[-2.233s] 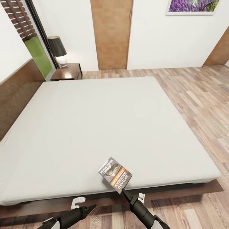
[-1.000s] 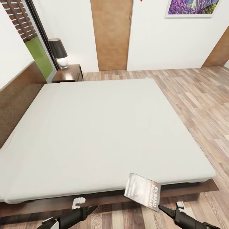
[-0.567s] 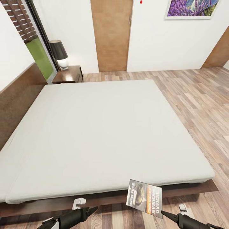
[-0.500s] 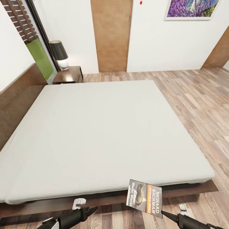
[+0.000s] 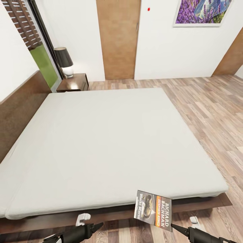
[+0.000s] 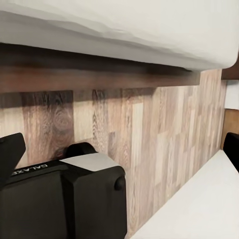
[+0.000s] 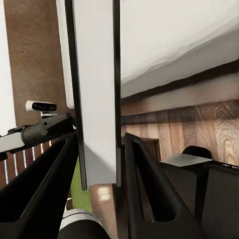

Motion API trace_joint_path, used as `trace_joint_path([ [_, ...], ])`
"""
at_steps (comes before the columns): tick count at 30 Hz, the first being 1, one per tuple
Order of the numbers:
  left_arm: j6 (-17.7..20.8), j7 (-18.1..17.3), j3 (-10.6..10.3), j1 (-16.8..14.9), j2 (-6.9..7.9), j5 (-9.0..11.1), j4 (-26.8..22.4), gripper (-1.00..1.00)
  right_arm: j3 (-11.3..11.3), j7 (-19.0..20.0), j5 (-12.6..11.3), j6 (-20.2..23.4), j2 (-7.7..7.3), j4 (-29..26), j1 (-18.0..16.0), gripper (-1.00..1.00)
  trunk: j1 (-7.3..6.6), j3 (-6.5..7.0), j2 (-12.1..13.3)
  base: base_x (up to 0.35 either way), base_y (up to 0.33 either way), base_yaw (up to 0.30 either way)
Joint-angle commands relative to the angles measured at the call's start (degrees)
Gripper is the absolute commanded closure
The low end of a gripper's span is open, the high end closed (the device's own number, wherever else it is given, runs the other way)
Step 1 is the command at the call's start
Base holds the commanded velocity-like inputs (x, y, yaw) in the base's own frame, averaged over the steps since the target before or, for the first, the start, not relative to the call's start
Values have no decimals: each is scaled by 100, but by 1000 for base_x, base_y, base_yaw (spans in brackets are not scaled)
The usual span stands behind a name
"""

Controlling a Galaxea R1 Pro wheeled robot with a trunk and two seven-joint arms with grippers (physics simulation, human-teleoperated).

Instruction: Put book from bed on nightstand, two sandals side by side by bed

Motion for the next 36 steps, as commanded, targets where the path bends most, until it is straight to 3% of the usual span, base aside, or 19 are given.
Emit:
trace_joint_path([
  [1, 28, -12, -48, -2, 4, 59, -1, -100, 10, 11, -25, 59, -1, 3, -2, 100, 1, 5, -4, 0, 0, 0],
  [21, 34, -12, -41, -2, 10, 73, 4, -100, 10, -62, -12, 15, 8, 9, -3, 100, 1, 77, -4, 0, 0, 0],
  [29, 28, 12, -48, -2, -4, 69, 8, -100, 10, -68, -16, 6, 8, 257, -5, 100, 1, 135, -4, 0, 0, 0],
  [36, 30, 22, -49, -2, -17, 68, 9, -100, 10, -68, -16, -344, 8, 289, -3, 100, 1, 199, -4, 0, 0, 0],
])
